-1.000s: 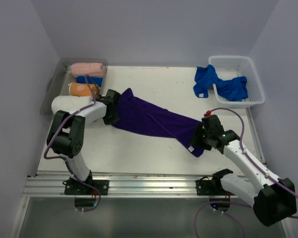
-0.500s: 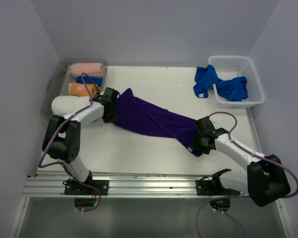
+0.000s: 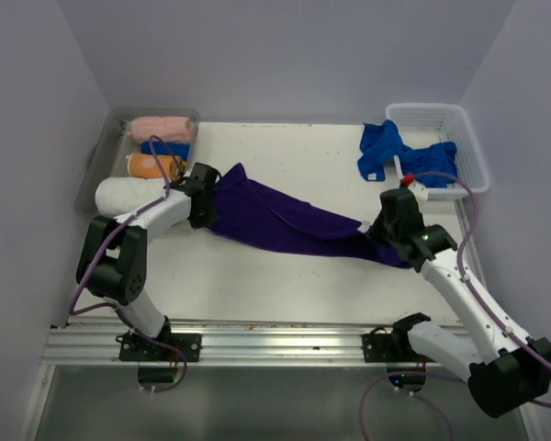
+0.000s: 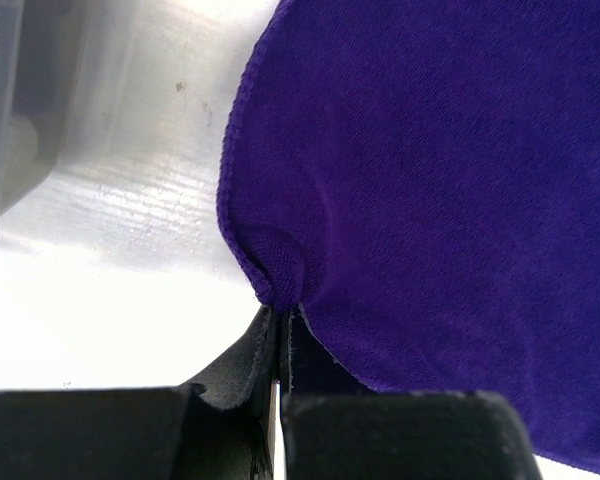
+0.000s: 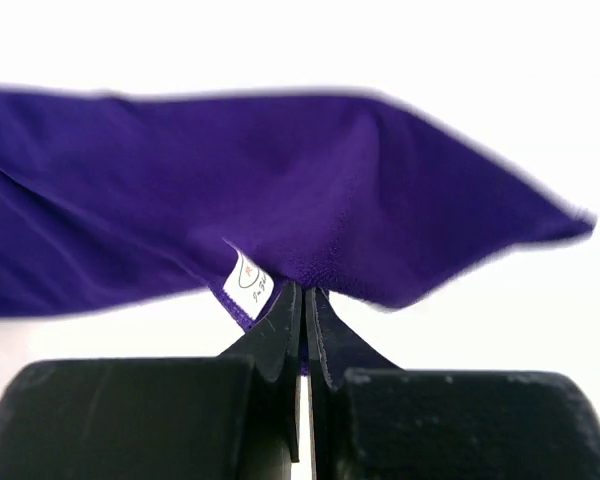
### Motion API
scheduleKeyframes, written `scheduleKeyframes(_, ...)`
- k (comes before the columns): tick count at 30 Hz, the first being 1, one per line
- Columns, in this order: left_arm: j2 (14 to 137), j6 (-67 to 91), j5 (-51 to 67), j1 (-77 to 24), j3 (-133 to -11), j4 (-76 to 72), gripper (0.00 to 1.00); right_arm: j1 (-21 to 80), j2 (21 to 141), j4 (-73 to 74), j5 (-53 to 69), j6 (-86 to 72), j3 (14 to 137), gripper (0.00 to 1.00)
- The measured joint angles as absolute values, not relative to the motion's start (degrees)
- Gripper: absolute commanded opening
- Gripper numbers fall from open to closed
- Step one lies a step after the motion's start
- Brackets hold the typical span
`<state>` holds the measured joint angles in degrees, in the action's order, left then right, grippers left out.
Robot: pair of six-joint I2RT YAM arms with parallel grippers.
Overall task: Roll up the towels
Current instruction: Flatten the towel
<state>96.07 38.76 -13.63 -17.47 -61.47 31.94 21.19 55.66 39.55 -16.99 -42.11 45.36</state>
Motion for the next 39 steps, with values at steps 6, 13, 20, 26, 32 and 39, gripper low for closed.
scheduleKeyframes(6, 94.50, 38.74, -13.63, -17.47, -59.42, 32.03, 0.00, 15.20, 72.20, 33.43, -19.14, -35.86, 63.70, 0.02)
scheduleKeyframes(13, 91.94, 38.33, -13.65, -17.26, -58.59, 32.32, 0.00, 7.22, 93.03, 31.33, -17.54, -30.92, 77.82, 0.65)
scheduleKeyframes(20, 91.92, 37.91, -13.61, -17.21, -58.87, 32.49, 0.00, 2.09, 81.06, 31.59, -14.24, -29.63, 66.54, 0.59)
scheduleKeyframes(26, 91.85, 37.36, -13.41, -16.75, -61.12, 32.99, 0.00, -4.40, 68.73, 32.95, -11.33, -31.57, 46.28, 0.53)
scheduleKeyframes(32, 90.78, 36.58, -13.43, -16.01, -63.48, 34.37, 0.00, -16.51, 67.29, 33.34, -4.21, -31.62, 36.34, 0.51)
scheduleKeyframes(39, 90.41, 36.23, -13.39, -15.79, -65.10, 34.94, 0.00, -16.36, 72.40, 28.88, 1.08, -31.66, 35.16, 0.51)
